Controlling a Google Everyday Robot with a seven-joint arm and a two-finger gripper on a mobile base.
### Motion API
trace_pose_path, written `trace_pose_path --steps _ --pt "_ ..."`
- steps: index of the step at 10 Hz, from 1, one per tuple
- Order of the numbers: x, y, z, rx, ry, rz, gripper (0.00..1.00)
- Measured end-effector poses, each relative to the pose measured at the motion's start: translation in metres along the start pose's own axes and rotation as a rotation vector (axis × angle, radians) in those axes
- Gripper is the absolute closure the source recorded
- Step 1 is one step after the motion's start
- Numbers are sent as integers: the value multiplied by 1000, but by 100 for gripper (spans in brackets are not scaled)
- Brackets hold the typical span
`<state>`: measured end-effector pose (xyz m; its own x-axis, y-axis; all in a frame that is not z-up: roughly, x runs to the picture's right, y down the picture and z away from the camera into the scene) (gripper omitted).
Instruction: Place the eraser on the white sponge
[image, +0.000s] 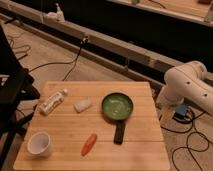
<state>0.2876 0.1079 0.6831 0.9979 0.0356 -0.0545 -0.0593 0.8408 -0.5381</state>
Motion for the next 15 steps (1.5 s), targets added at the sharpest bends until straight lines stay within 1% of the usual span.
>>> trace_pose_path --steps 3,4,5,6,7,9,10,11,12,14,15 --pt "0 -1 0 1 0 3 35" --pt "-5 -4 0 -2 0 -2 35" --pt "-13 -7 0 -2 -7 -13 35" --pt "-29 -11 0 -3 -23 -55 35" --pt "-55 -13 3 -2 -50 -145 35" --pt "-96 -9 14 24 -88 -334 35" --pt "-113 -3 23 37 -101 -422 35" --pt "-131 10 35 44 -111 -529 35" --pt "-141 22 44 39 -118 -600 35" --pt "-161 55 58 18 -144 -773 35" --pt "-165 61 60 15 -150 -805 35"
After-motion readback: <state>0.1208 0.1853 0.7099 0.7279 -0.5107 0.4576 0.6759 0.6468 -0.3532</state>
